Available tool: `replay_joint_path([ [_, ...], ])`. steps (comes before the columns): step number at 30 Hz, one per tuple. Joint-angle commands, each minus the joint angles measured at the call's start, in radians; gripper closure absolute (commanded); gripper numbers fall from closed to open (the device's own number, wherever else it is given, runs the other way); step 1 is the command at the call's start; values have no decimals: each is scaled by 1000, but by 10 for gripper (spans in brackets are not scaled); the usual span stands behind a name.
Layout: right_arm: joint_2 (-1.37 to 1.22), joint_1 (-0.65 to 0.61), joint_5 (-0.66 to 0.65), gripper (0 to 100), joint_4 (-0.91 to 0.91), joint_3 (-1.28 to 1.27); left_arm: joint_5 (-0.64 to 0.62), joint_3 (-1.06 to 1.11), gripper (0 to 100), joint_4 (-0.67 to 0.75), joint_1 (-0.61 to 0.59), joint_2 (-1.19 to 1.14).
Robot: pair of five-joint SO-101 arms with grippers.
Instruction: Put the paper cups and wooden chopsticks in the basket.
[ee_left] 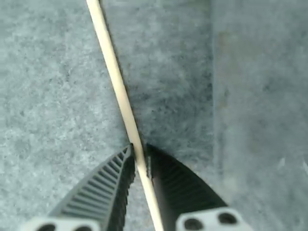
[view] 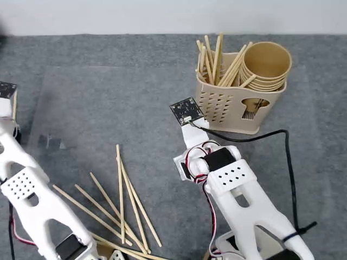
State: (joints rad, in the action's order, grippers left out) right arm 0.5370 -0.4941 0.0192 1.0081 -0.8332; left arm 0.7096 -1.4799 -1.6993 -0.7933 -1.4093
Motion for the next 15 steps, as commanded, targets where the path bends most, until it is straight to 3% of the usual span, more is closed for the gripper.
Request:
replay_joint_path([
  [1,5,13,11,974,-12,5,20,5,987,-54,3,-44],
  [8,5,10,11,974,-12,5,14,4,987,-55,5,48],
  [15,7,10,11,974,-12,5,-121,15,988,-58,8,239],
])
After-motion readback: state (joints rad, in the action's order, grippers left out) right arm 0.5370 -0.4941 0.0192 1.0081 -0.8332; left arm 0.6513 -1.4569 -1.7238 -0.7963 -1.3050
